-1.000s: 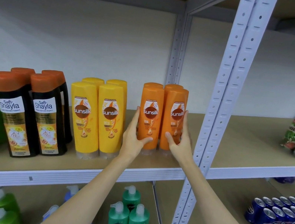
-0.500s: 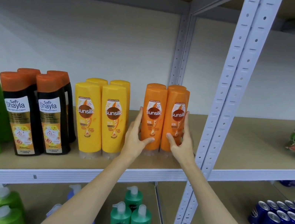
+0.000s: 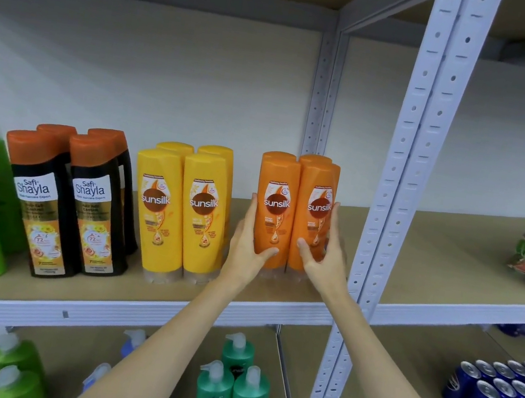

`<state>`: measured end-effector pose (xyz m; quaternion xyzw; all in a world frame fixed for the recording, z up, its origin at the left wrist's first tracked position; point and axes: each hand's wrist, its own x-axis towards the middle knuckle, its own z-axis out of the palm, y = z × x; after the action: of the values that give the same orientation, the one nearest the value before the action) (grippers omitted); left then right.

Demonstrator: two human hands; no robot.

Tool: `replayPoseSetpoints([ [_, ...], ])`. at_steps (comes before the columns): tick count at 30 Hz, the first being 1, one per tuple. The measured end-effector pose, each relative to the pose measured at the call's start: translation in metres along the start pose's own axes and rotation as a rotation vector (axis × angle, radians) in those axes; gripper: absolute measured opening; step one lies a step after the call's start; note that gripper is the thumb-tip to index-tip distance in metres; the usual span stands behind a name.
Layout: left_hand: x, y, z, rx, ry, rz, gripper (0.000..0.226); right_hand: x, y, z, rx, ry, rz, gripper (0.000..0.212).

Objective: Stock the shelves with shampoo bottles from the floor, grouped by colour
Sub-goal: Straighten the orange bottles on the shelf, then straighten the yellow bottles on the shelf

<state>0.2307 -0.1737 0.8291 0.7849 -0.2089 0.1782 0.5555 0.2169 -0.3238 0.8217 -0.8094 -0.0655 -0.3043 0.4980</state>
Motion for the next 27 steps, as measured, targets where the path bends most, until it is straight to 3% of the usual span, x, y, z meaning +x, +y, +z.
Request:
replayPoseSetpoints([
  [4, -0.01, 0.006, -0.009, 0.119, 0.006, 0.023, 0.089, -0.01, -0.011, 0.01, -0.118, 0.178, -0.135, 0.072],
  [10, -0.037, 0.01, -0.058, 0.247, 0.149, 0.331, 0.05, -0.015, -0.035, 0.04, -0.185, 0.349, -0.355, 0.062],
  [13, -0.047, 0.004, -0.091, 0.301, 0.36, 0.47, 0.038, -0.023, -0.057, 0.063, -0.161, 0.342, -0.454, 0.057],
  [16, -0.055, -0.009, -0.119, 0.354, 0.487, 0.44, 0.045, -0.034, -0.075, 0.088, -0.129, 0.211, -0.477, 0.057],
  [18, -0.056, -0.019, -0.133, 0.361, 0.47, 0.358, 0.053, -0.041, -0.081, 0.103, -0.129, 0.088, -0.445, 0.063],
  [21, -0.056, -0.029, -0.144, 0.319, 0.319, 0.207, 0.07, -0.047, -0.083, 0.12, -0.152, -0.051, -0.348, 0.08],
  [27, -0.059, -0.038, -0.153, 0.238, 0.087, 0.02, 0.097, -0.052, -0.079, 0.133, -0.292, -0.132, -0.16, 0.112],
])
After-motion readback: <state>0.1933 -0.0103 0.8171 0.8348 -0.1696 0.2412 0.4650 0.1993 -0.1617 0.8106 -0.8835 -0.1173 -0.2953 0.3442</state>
